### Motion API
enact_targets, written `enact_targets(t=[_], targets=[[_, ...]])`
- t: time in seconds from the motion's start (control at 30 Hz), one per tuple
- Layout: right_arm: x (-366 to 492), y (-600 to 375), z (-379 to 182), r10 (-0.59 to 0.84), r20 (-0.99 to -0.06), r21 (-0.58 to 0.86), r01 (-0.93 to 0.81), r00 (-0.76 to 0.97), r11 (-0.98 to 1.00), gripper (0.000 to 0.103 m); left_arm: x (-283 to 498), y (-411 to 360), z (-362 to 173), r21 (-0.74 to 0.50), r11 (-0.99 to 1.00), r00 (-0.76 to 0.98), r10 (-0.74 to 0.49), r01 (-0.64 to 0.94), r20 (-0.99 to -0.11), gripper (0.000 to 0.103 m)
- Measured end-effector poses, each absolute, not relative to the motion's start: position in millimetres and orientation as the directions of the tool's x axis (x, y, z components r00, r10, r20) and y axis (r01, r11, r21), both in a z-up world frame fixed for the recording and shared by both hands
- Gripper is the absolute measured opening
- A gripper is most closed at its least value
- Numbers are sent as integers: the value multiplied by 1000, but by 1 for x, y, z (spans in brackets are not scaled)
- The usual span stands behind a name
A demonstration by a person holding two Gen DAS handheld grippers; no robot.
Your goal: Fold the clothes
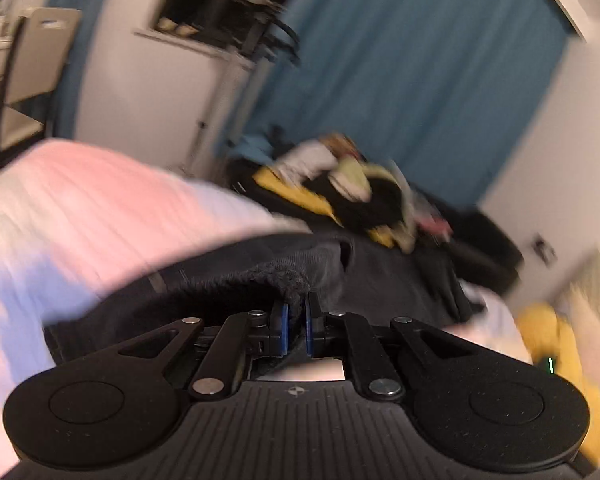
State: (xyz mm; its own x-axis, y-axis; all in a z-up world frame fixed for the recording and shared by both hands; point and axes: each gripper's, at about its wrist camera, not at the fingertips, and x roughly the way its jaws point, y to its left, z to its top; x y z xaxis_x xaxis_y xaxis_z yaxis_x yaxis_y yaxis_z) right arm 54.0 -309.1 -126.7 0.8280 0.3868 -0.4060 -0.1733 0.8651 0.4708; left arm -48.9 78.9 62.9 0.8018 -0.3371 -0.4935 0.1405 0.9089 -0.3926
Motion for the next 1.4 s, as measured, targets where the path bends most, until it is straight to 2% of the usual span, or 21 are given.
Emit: enact_targets(t=[0.07, 0.23, 0.37, 0.4, 0.43, 0.5, 0.57, 0.67, 0.8, 0.97, 1.07, 1.2, 1.27, 1.3, 1.37, 1.4], targets=[[43, -302, -119, 405, -383, 451, -215, 830, 866, 103, -76, 55, 41, -382, 907, 755, -374, 177, -538, 9], [19, -281, -106, 452, -342, 367, -325, 824, 872, 103, -97, 19, -21, -358, 919, 657, -373, 165, -655, 10], [11, -253, -113, 519, -350, 331, -416, 780, 847, 103, -98, 12, -36, -331, 930, 634, -353, 159, -688, 15], [11, -245, -117, 536, -357, 324, -436, 765, 839, 103, -99, 15, -36, -338, 929, 637, -353, 150, -685, 26], [13, -235, -121, 551, -367, 316, -457, 750, 832, 102, -100, 17, -35, -345, 927, 640, -353, 143, -682, 48], [16, -217, -132, 560, -405, 284, -483, 723, 828, 102, -99, 21, -27, -359, 921, 654, -364, 148, -663, 64], [19, -199, -145, 560, -449, 247, -506, 696, 826, 102, -103, 30, -21, -376, 914, 664, -376, 152, -646, 70], [25, -173, -164, 555, -513, 194, -541, 655, 818, 102, -109, 52, -9, -405, 904, 700, -379, 138, -605, 71], [24, -154, -190, 533, -590, 145, -570, 606, 809, 102, -88, 109, 2, -481, 876, 752, -311, -10, -582, 73], [28, -161, -190, 555, -583, 198, -559, 593, 805, 102, -20, 196, -23, -650, 711, 735, -285, -268, -615, 70], [28, -161, -192, 561, -578, 204, -561, 593, 802, 102, 16, 230, -52, -623, 679, 700, -223, -387, -678, 67], [29, -160, -193, 569, -573, 217, -560, 590, 800, 103, 51, 254, -88, -641, 607, 684, -209, -469, -699, 60], [31, -160, -194, 574, -567, 225, -559, 591, 798, 103, 66, 261, -98, -695, 567, 714, -246, -443, -655, 56], [32, -159, -195, 578, -560, 229, -560, 593, 796, 103, 74, 260, -102, -696, 567, 718, -243, -440, -652, 51], [32, -159, -198, 588, -545, 237, -563, 597, 792, 103, 90, 259, -109, -693, 573, 723, -235, -437, -650, 31], [33, -159, -199, 593, -537, 241, -564, 600, 790, 103, 97, 257, -105, -657, 612, 710, -209, -441, -672, 10]])
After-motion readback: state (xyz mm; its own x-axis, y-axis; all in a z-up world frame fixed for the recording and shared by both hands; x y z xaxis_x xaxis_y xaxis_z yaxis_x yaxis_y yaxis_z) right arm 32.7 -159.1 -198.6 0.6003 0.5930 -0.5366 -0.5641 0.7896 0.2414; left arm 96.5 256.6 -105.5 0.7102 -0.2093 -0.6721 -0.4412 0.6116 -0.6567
